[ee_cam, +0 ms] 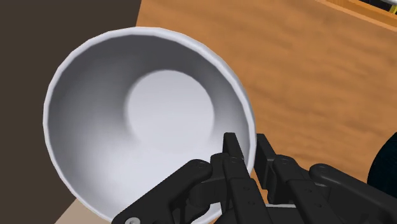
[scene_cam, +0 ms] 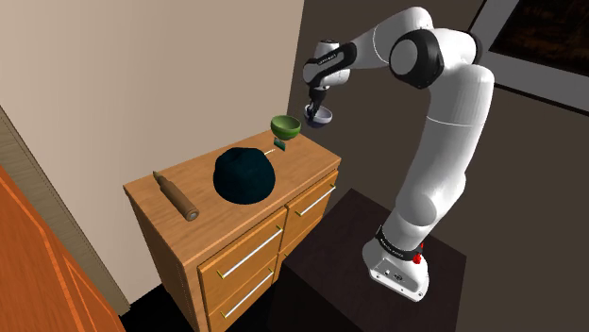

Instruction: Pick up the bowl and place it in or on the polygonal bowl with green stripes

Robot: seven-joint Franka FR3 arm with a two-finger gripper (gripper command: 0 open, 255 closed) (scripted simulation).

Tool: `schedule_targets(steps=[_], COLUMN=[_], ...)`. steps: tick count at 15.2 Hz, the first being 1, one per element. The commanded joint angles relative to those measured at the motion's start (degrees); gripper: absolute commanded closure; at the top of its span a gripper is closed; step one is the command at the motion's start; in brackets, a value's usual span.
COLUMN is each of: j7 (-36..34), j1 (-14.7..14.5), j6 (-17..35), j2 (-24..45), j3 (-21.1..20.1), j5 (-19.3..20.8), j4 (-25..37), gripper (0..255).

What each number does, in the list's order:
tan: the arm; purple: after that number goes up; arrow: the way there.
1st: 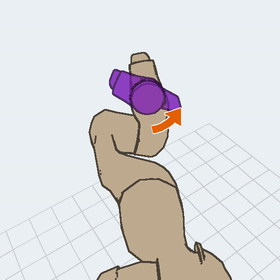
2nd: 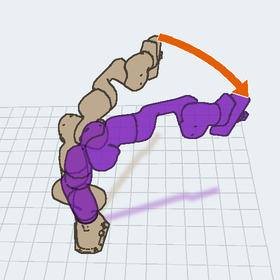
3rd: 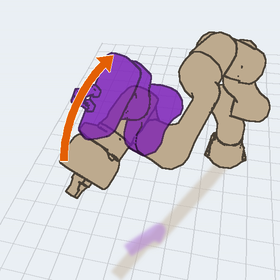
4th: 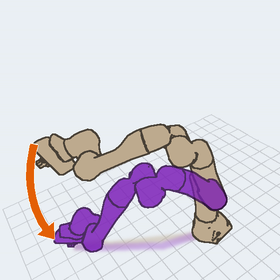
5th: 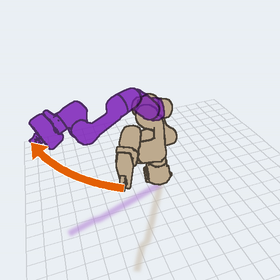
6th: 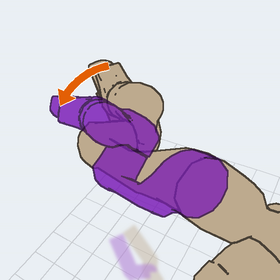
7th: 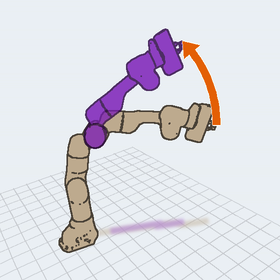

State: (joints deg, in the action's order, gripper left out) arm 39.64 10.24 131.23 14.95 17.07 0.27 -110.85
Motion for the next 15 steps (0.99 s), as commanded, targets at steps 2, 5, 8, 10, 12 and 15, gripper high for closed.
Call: schedule_targets(steps=[2, 5, 8, 10, 12, 15], j7=[-0.5, -1.1, -1.8, -2.4, -3.1, -3.8], j1=[-0.1, 0.0, 0.5, 1.1, 1.9, 3.1], j6=[-3.1, -7.1, -12.0, -15.9, -20.7, -25.6], j2=[3.4, 9.4, 16.0, 21.2, 27.4, 34.4], j3=[-0.6, -1.4, -2.2, -2.8, -3.3, -3.9], j5=[-0.9, -2.2, -3.3, -4.0, -4.7, -5.3], j4=[6.3, 16.1, 27.5, 36.5, 47.5, 59.5], gripper=[255, 255, 255, 255, 255, 255])
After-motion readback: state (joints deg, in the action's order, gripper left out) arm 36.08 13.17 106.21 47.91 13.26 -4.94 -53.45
